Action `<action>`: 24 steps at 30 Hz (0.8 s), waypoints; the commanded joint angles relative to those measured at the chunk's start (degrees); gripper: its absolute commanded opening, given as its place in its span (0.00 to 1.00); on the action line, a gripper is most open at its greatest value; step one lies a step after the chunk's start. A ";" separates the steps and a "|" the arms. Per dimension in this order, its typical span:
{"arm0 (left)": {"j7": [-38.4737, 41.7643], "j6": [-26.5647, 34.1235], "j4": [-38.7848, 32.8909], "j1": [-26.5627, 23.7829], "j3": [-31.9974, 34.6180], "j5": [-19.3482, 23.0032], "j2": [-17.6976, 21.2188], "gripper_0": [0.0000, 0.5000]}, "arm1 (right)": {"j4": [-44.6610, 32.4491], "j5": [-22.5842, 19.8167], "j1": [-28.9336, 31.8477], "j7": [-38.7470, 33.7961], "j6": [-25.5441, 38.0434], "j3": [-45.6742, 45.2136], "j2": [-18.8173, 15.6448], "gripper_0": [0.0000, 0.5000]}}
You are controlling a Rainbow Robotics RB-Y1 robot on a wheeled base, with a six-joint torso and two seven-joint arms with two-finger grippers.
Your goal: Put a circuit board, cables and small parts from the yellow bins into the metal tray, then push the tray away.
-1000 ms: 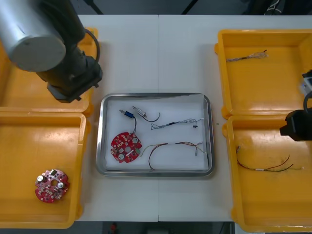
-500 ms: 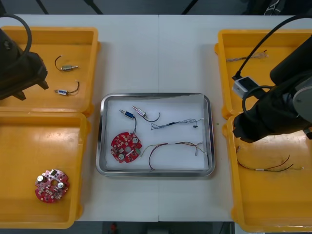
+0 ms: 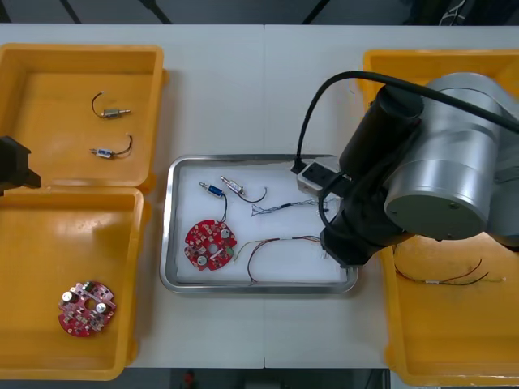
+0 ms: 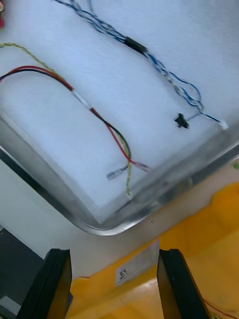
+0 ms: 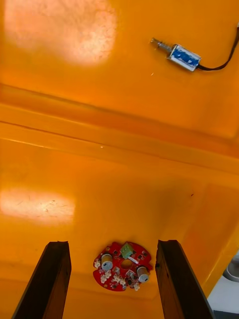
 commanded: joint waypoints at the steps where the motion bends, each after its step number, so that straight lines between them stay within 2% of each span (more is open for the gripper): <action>1: 0.99 -3.96 -3.14 7.19 4.14 -2.21 3.31 1.00 | 2.91 -0.39 -5.61 7.19 0.16 6.15 4.54 1.00; 5: 0.99 -6.07 -4.72 11.32 6.25 -4.49 3.22 1.00 | 6.33 0.57 -7.81 13.51 0.16 10.11 7.79 1.00; 9: 0.90 -6.60 -4.63 11.67 6.33 -5.11 3.13 1.00 | 7.56 1.72 -8.86 18.26 0.16 13.27 9.20 1.00; 14: 0.72 -7.30 -4.37 11.67 6.42 -5.98 2.69 1.00 | 7.65 4.97 -8.86 24.24 -3.50 18.54 9.63 1.00; 17: 0.46 -7.39 -4.55 11.67 6.42 -6.25 2.52 1.00 | 7.65 7.61 -8.95 26.26 -4.82 21.44 9.81 1.00; 24: -0.33 -7.74 -5.07 11.67 6.42 -6.51 2.43 1.00 | 8.00 12.53 -8.86 25.91 -7.19 26.98 11.74 1.00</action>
